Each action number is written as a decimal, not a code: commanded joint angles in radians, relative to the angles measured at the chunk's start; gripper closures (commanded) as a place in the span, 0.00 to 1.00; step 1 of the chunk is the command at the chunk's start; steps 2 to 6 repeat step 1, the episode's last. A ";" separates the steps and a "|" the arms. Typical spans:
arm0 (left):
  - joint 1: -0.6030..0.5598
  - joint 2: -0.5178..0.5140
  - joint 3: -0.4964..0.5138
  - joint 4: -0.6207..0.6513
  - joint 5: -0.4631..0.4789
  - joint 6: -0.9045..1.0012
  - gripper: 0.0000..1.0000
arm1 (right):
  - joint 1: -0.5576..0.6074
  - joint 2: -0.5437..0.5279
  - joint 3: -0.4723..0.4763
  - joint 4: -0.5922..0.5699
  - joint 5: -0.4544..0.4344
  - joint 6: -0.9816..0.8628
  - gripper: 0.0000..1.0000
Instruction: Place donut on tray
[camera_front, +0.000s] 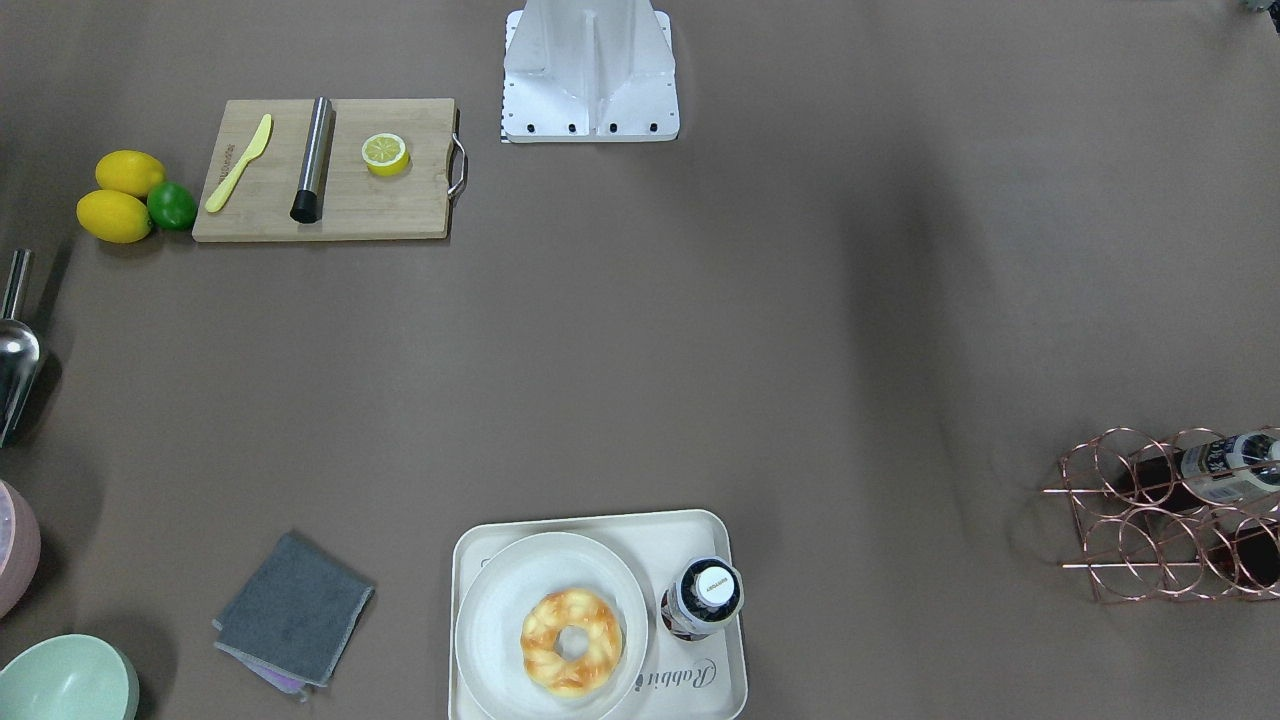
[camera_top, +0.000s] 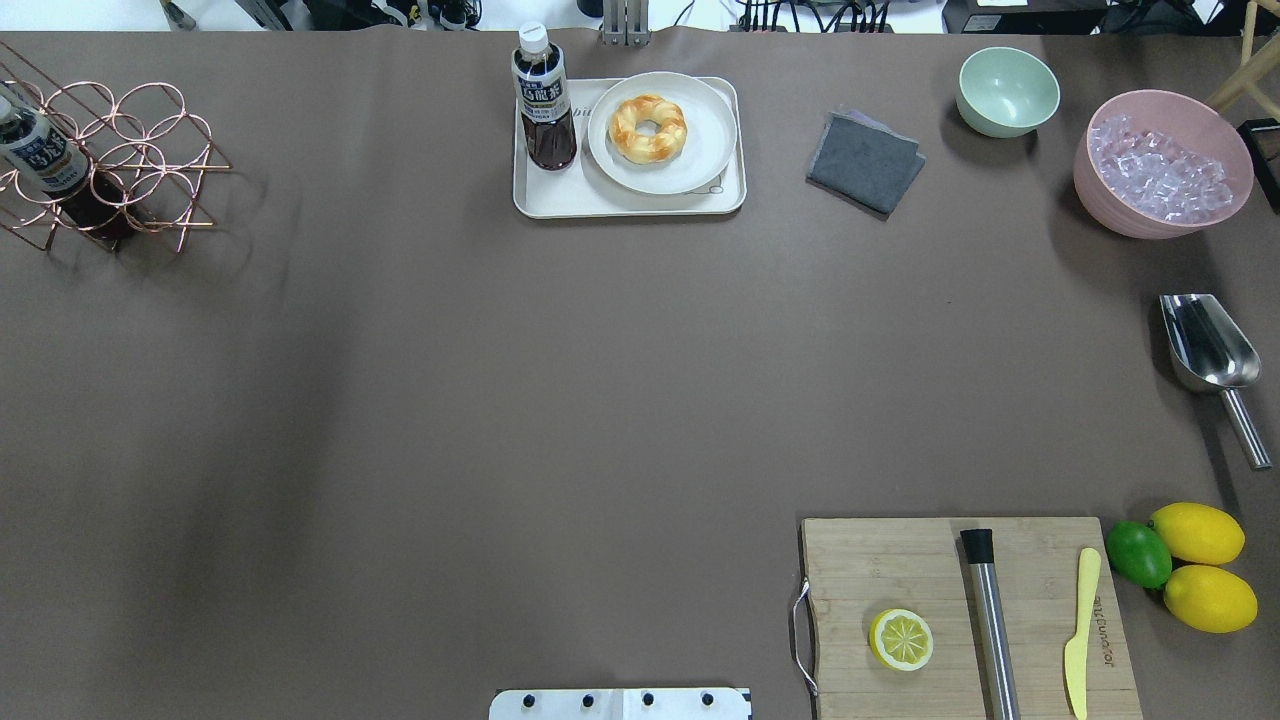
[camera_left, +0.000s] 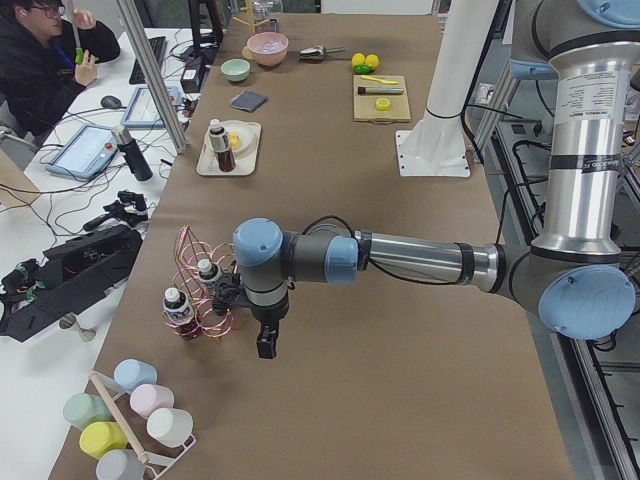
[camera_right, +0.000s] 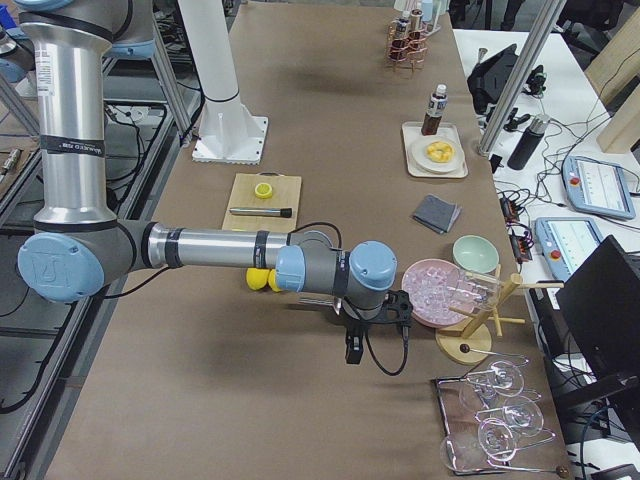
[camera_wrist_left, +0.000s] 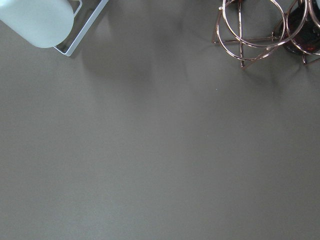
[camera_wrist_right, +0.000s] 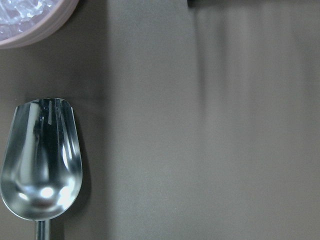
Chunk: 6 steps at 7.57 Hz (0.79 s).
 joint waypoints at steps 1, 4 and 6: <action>0.000 -0.001 0.000 -0.001 0.000 0.000 0.02 | 0.004 0.005 0.003 -0.001 0.001 0.001 0.00; 0.000 -0.001 0.000 -0.001 0.000 0.000 0.02 | 0.004 0.005 0.003 -0.001 0.001 0.001 0.00; 0.000 -0.001 0.000 -0.001 0.000 0.000 0.02 | 0.004 0.005 0.003 -0.001 0.001 0.001 0.00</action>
